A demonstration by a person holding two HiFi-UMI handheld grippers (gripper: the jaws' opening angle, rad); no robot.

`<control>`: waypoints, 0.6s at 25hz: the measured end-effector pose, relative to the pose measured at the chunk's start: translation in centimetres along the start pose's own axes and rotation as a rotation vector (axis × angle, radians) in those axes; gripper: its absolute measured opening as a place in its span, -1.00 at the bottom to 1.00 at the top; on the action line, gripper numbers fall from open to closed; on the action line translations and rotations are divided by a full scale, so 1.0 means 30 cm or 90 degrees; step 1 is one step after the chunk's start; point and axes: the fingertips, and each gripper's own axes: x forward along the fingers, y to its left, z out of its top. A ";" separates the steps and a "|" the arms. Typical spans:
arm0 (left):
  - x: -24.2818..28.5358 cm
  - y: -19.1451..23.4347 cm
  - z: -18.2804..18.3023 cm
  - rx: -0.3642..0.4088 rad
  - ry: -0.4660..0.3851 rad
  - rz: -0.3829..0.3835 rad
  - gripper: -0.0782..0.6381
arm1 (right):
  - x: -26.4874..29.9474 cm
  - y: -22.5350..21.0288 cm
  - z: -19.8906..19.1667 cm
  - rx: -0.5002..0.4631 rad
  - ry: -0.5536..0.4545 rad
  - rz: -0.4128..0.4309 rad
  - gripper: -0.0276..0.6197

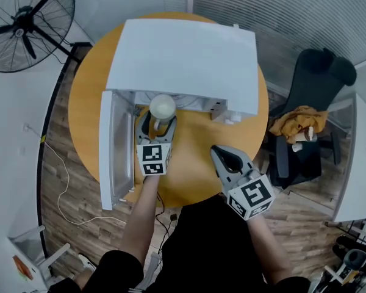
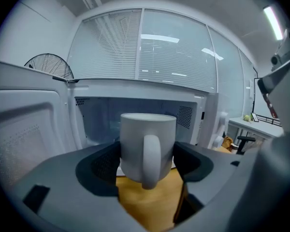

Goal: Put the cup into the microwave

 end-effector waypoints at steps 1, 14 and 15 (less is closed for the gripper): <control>0.017 0.009 -0.007 0.003 0.002 0.003 0.17 | 0.004 -0.006 -0.004 0.002 0.002 -0.002 -0.89; 0.178 0.058 -0.075 0.008 0.013 0.010 0.17 | 0.055 -0.031 -0.034 0.015 0.035 -0.009 -0.89; 0.190 0.061 -0.078 0.008 0.013 0.011 0.17 | 0.059 -0.033 -0.037 0.014 0.039 -0.009 -0.89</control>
